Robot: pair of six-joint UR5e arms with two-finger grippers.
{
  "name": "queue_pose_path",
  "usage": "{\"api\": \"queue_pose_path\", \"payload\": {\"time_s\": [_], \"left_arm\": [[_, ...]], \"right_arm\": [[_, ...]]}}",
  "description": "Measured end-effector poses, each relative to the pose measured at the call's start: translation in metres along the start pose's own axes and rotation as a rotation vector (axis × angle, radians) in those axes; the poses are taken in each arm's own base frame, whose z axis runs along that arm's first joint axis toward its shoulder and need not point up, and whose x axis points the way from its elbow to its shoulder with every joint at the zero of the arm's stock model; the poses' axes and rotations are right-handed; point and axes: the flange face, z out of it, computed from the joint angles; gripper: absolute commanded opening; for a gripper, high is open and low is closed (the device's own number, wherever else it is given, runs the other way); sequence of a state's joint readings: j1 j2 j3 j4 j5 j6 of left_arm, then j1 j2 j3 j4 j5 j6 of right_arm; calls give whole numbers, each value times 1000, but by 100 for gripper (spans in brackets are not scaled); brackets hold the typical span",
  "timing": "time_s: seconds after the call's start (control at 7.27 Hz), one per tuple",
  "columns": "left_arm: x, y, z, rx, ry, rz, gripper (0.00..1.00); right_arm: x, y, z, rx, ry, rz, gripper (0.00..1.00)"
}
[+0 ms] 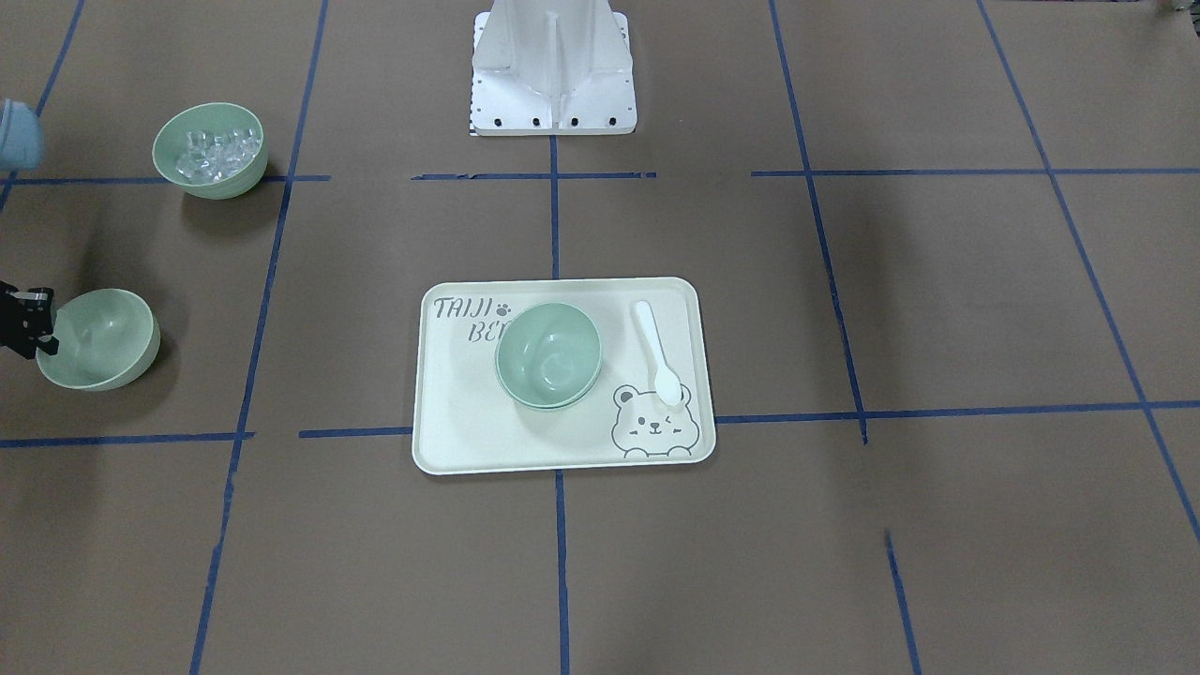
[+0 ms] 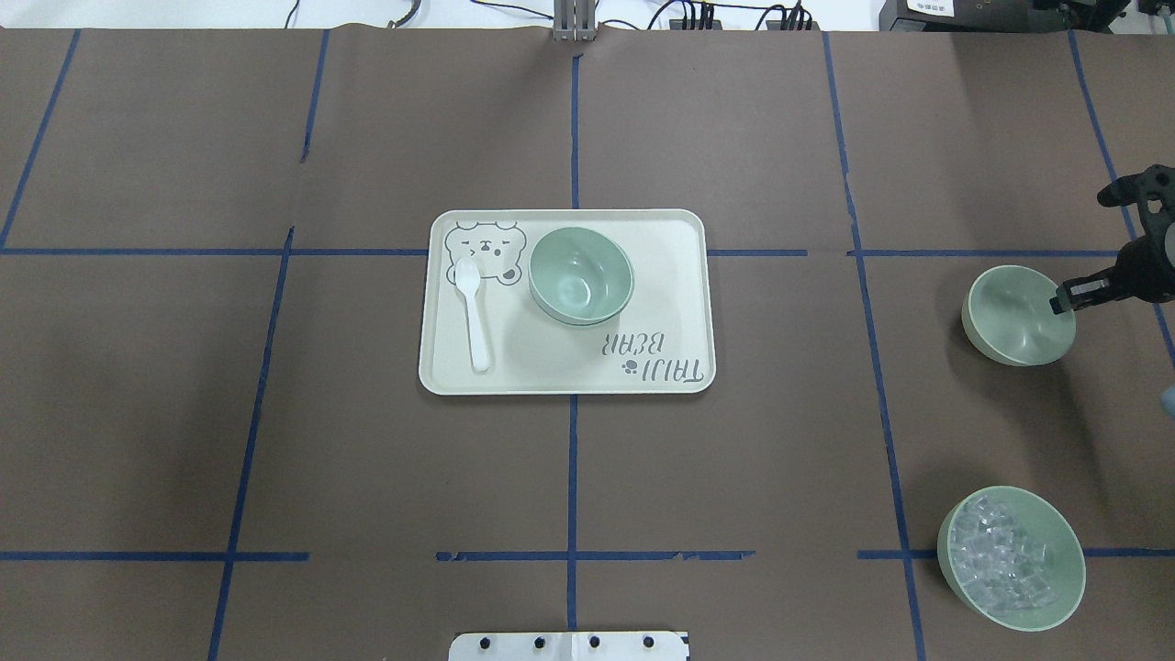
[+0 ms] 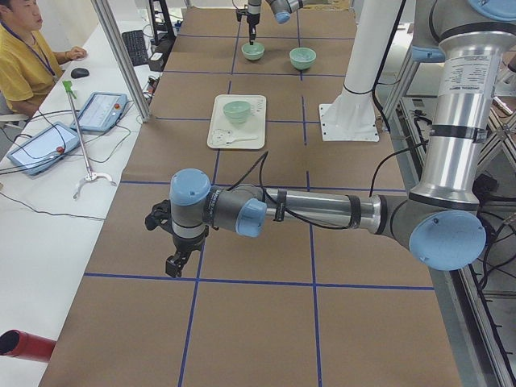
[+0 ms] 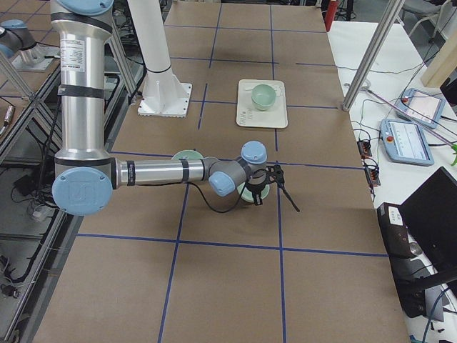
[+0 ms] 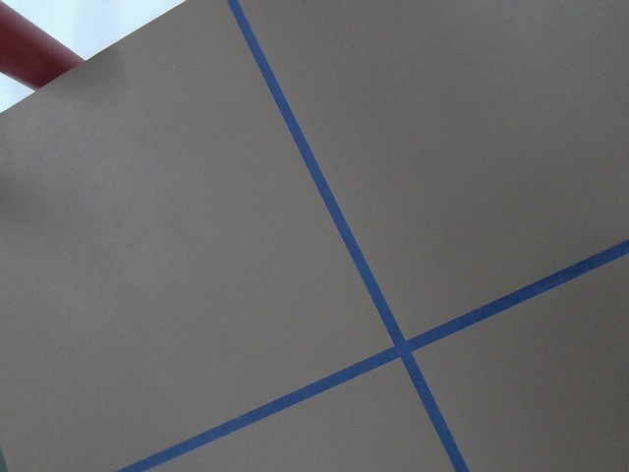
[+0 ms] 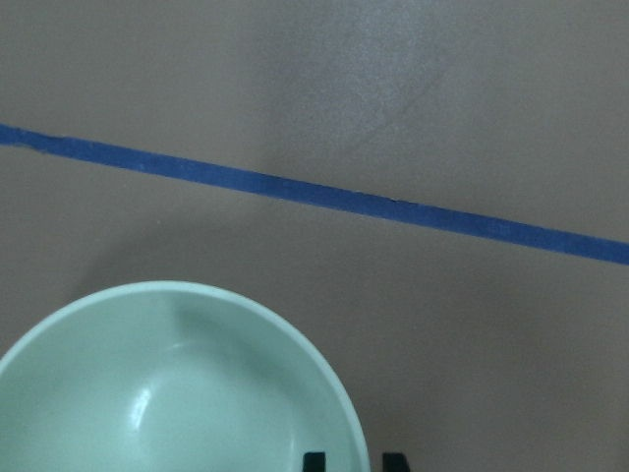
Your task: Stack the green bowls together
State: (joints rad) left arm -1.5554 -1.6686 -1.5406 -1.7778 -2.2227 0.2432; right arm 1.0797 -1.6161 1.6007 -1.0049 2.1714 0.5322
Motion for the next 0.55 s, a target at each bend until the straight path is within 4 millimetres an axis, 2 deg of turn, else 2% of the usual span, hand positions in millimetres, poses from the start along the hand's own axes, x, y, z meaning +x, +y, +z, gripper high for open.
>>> {"api": "queue_pose_path", "payload": {"time_s": [0.14,0.28,0.55], "left_arm": [[0,0,0,1,0,-1,100],[0,0,-1,1,0,0,100],[1,-1,-2,4,-1,0,100]], "right_arm": [[-1,1,2,-4,0,-2,11],[-2,2,3,-8,-1,-4,0],[-13,-1,-2,-5,-19,-13,0]]}}
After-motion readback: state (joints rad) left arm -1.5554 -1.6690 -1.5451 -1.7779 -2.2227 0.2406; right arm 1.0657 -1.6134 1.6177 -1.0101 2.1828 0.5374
